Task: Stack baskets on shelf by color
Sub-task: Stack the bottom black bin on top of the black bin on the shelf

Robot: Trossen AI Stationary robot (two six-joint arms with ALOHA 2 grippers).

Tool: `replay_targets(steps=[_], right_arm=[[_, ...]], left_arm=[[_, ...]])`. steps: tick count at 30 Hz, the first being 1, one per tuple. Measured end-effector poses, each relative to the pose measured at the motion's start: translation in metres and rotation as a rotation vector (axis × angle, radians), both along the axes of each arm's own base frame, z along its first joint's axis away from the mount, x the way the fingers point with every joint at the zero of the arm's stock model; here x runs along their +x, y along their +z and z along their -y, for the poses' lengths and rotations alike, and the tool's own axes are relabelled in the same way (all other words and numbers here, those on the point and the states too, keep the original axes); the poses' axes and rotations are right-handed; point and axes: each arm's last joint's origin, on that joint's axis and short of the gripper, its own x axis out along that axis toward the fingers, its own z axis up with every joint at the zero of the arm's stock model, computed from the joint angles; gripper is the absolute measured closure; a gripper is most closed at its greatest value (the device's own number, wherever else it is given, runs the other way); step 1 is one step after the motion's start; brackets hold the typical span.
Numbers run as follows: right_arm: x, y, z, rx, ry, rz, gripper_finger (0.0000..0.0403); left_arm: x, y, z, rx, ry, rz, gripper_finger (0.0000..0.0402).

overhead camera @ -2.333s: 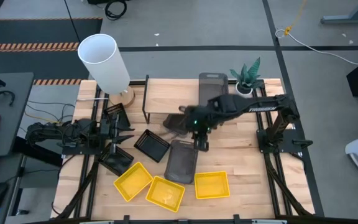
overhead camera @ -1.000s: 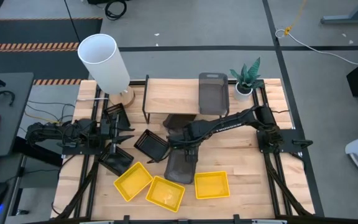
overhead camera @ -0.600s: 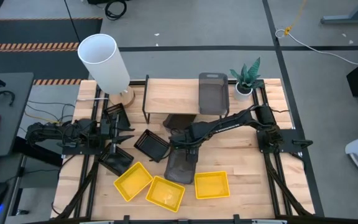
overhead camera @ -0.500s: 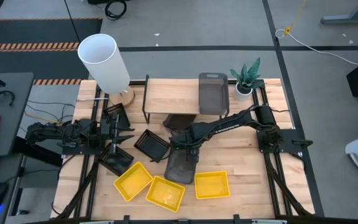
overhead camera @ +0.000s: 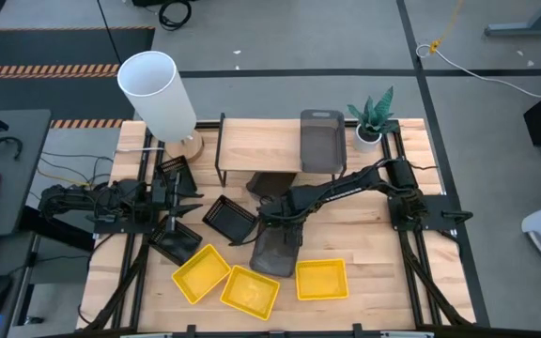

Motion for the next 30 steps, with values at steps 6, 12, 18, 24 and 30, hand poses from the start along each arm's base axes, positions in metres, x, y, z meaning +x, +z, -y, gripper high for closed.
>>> replay_targets(steps=[6,12,18,24,30], right_arm=[[-0.002,0.021,0.001,-0.007,0.045,-0.056,0.0394],[-0.001,0.071,0.008,-0.019,0.068,0.036,0.0396],[-0.008,0.131,0.027,-0.013,0.083,0.125,0.0396],[-0.022,0.194,0.059,-0.016,0.08,0.264,0.0397],[-0.05,0.247,0.104,-0.024,0.006,0.35,0.0398]], left_arm=[[0.0,0.0,0.0,0.0,0.0,0.0,0.0287],[0.0,0.0,0.0,0.0,0.0,0.0,0.0287],[0.0,0.0,0.0,0.0,0.0,0.0,0.0287],[0.0,0.0,0.0,0.0,0.0,0.0,0.0287],[0.0,0.0,0.0,0.0,0.0,0.0,0.0287]])
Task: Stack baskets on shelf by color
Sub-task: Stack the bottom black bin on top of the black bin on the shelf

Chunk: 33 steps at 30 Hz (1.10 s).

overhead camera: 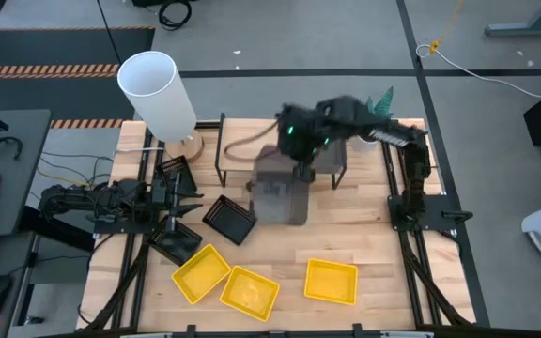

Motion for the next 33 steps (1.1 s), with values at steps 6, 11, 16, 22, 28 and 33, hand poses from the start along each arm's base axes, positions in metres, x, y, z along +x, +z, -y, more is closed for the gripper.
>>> replay_targets(steps=[6,11,16,22,28,33], right_arm=[[-0.036,0.02,0.046,0.037,-0.08,0.065,0.0398],[-0.069,0.038,0.072,0.015,-0.112,0.128,0.0398],[-0.1,0.05,0.097,-0.074,-0.12,0.146,0.0398],[-0.126,0.052,0.128,-0.073,-0.17,0.165,0.0398],[-0.143,0.049,0.148,-0.12,-0.206,0.121,0.0398],[-0.145,0.036,0.158,-0.107,-0.188,0.064,0.0398]], left_arm=[[0.0,0.0,0.0,0.0,0.0,0.0,0.0287],[0.0,0.0,0.0,0.0,0.0,0.004,0.0287],[0.0,0.0,0.0,0.0,-0.001,0.005,0.0287],[0.0,0.0,0.0,0.0,0.0,0.005,0.0287],[0.0,0.001,0.0,0.0,0.0,0.005,0.0287],[0.0,0.001,0.0,0.0,0.0,0.005,0.0287]])
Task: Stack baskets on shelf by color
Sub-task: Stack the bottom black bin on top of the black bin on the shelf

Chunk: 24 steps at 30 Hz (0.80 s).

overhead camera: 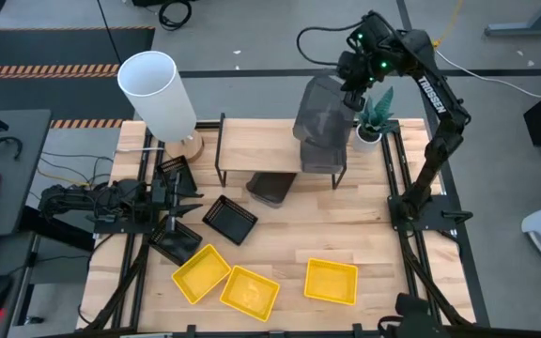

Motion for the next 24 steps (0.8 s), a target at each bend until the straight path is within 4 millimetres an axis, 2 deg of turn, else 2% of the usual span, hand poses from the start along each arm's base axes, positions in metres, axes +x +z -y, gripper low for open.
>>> replay_targets(steps=[9,19,24], right_arm=[[0.009,-0.036,0.007,0.048,0.048,-0.165,0.0398],[0.019,-0.04,0.0,-0.033,0.216,-0.258,0.0388],[0.022,-0.041,-0.004,-0.035,0.239,-0.262,0.0364]], left_arm=[[0.0,0.0,0.0,0.0,0.0,0.0,0.0287],[0.0,0.0,0.0,0.0,0.0,0.0,0.0287],[0.0,0.0,0.0,0.0,0.0,0.0,0.0287]])
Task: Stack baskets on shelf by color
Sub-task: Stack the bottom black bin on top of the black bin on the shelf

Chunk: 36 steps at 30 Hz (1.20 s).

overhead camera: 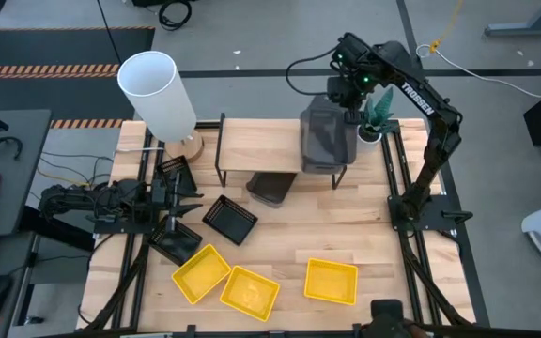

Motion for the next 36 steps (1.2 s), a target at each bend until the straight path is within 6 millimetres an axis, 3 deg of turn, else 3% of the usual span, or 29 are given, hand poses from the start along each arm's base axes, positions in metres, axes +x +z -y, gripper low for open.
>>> replay_targets(steps=[9,17,23,32,36], right_arm=[[0.007,0.0,-0.007,-0.001,0.05,-0.001,0.03],[0.007,0.0,-0.007,0.06,0.103,0.061,0.0288],[0.008,-0.002,-0.006,0.085,0.112,0.079,0.0312],[0.022,-0.028,0.017,0.194,0.056,0.056,0.0387],[0.026,-0.035,0.022,0.213,0.035,0.04,0.0392]], left_arm=[[0.0,0.0,0.0,0.0,0.0,0.0,0.0287],[0.0,0.0,0.0,0.0,0.0,0.0,0.0287],[0.0,0.0,0.0,0.0,0.0,0.0,0.0287],[0.0,0.0,0.0,0.0,0.001,0.0,0.0287],[0.0,0.0,0.0,0.0,0.0,0.001,0.0287]])
